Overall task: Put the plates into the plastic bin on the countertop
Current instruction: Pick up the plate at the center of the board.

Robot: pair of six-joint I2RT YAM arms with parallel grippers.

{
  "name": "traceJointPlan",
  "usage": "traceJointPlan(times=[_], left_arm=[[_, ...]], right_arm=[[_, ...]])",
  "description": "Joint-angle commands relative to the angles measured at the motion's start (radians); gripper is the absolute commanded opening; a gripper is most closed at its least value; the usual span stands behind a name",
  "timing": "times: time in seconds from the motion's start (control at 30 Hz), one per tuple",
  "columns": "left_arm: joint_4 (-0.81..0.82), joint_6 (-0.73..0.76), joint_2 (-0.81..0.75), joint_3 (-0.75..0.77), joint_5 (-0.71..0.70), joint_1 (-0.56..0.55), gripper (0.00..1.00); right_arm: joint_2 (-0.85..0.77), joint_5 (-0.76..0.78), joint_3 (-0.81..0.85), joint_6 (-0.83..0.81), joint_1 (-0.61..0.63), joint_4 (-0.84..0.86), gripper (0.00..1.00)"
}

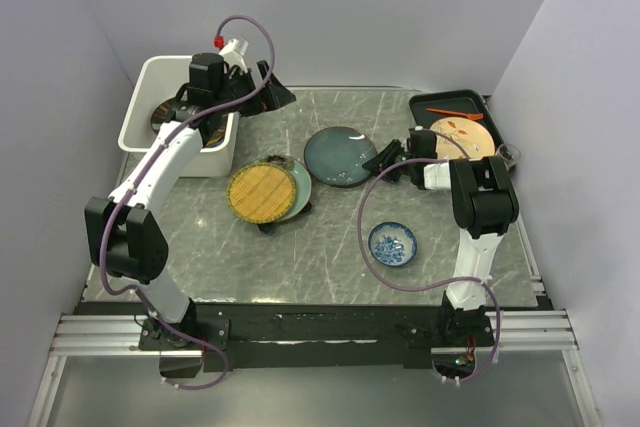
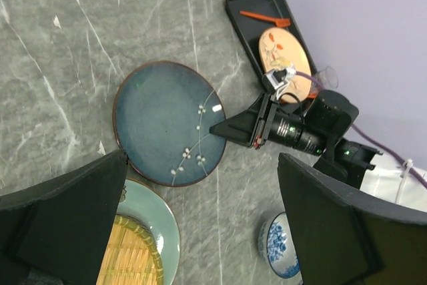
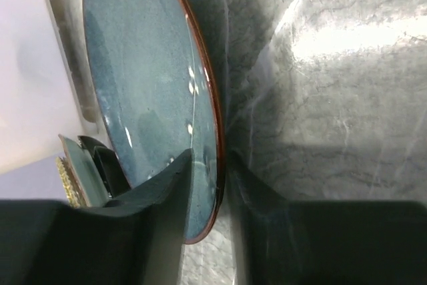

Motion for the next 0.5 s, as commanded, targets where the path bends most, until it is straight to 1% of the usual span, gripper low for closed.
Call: traceJointPlan(times=[0.0, 0.03, 0.13, 0.2, 0.23, 0.47], left_arm=[[-0.001, 0.047, 0.020, 0.026, 0.019, -0.009, 0.99], [-0.006, 0.051, 0.023, 0.027, 0.016, -0.011, 0.99], [-0.012, 0.052, 0.024, 0.017, 0.016, -0.009, 0.99], [-0.006, 0.052, 0.021, 0.009, 0.016, -0.011, 0.99], [-0.004, 0.052, 0.021, 0.001, 0.017, -0.011, 0.99], [-0.006, 0.057, 0.018, -0.020, 0.009, -0.011, 0.99]], right_arm=[[0.010, -0.009, 0.020, 0.015, 0.007, 0.040, 0.18], [0.007, -0.009, 0.008, 0.020, 0.007, 0.044, 0.11], [-0.018, -0.003, -0.006, 0.020, 0.005, 0.055, 0.03], [-0.041, 0.002, -0.013, 0.021, 0.004, 0.063, 0.02], [-0.047, 0.005, -0.021, 0.026, 0.002, 0.066, 0.00], [-0.143, 0.023, -0.067, 0.055, -0.010, 0.112, 0.00]])
